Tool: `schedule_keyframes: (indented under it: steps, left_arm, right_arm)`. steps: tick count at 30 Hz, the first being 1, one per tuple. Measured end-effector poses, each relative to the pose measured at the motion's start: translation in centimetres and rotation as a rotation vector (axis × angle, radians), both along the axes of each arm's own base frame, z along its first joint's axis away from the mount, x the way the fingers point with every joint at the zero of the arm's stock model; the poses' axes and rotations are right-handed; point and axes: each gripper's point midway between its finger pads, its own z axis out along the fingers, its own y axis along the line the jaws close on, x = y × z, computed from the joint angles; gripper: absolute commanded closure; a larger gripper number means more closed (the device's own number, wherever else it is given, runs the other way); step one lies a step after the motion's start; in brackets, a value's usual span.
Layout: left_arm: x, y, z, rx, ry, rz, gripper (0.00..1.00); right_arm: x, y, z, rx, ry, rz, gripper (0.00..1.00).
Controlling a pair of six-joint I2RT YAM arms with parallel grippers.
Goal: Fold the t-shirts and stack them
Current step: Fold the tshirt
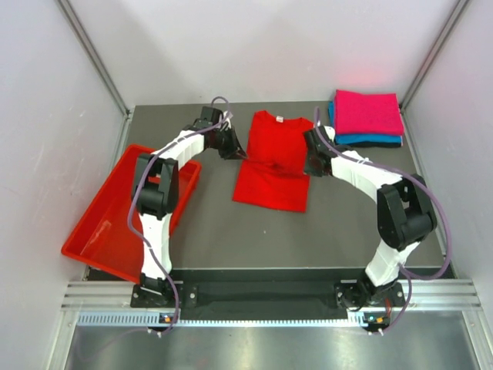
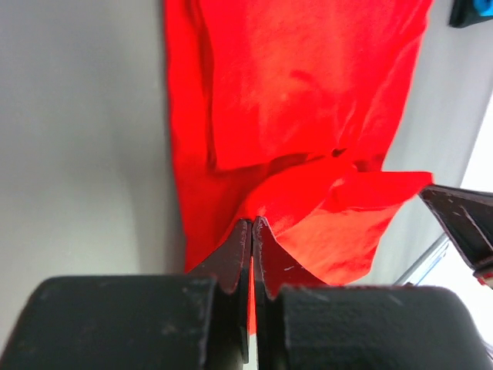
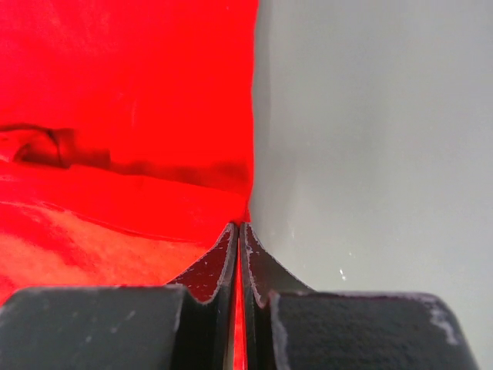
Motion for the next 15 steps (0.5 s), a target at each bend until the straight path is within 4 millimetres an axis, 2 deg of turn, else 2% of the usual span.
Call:
schedule_keyframes:
  steps: [9,15]
  left_arm:
    - [2.1,-1.2,0.8,-0.054,-0.037,-0.009,1.00]
    - [2.9,-0.9,-0.6,-0.033,-0.021,0.017,1.00]
  right_arm:
    - [1.5,-0.4,-0.8,0.018,0.005,-0.009,1.00]
    - [3.0,-0.3,-0.6,0.026,-0.011,-0.009,1.00]
